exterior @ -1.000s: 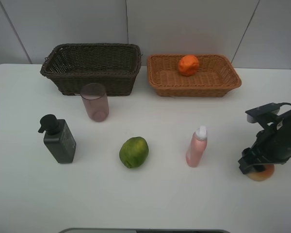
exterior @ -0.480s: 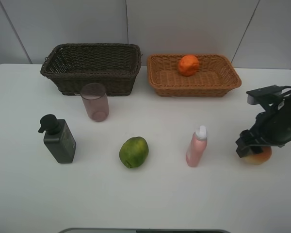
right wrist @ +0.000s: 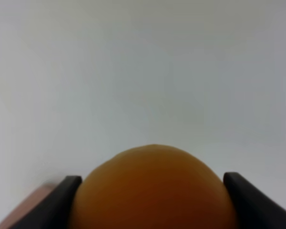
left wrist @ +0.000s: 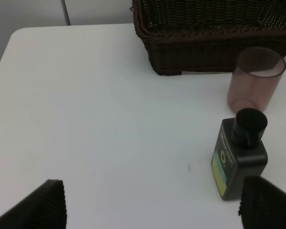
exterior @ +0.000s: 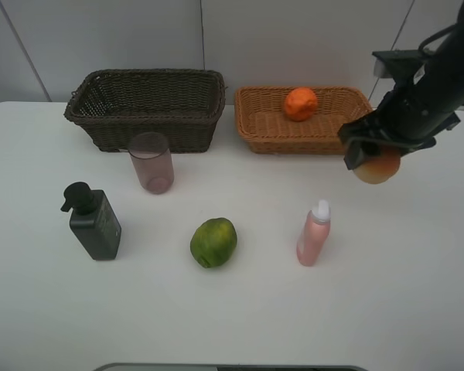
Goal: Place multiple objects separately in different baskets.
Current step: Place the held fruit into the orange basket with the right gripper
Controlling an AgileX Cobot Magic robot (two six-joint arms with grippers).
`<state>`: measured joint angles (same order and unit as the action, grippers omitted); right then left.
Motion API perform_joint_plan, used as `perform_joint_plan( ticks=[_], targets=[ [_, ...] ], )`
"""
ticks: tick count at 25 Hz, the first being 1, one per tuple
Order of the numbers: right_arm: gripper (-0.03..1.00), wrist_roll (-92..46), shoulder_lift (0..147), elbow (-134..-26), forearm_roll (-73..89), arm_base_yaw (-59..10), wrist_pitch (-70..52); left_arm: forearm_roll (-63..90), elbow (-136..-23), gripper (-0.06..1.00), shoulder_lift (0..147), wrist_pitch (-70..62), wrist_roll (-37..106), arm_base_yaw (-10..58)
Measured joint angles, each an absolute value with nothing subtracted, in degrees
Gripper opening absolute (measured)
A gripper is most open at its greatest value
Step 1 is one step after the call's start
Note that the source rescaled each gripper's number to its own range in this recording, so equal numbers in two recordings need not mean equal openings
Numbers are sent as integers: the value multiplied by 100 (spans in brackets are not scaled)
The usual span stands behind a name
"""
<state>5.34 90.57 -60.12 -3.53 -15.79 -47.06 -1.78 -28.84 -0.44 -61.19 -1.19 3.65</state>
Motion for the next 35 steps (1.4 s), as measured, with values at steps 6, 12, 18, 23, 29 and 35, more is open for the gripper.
perform_joint_plan(
  ticks=[6,12,18,23,29,35],
  targets=[
    [43,809,9732,-7150,-1001,-1894,-5236,-178,-2884,94,-44,-6119,-119,365],
    [43,819,10645,-8256,-1694,-2090,-5232,-178,-2884,94,-44,-6119,-119,365],
    [43,824,11147,-8592,-2243,-2077,-4494,-178,-2884,94,-44,-6119,-119,365],
    [43,1206,11362,-8630,-2358,-1893,-3453,-178,-2884,94,-44,-6119,-119,365],
    [43,1801,11679,-8629,-2427,-1577,-2900,-178,-2884,94,-44,-6119,-119,365],
    [43,1875,12066,-8629,-2441,-1402,-2652,-178,-2884,94,-44,-6119,-119,365]
  ],
)
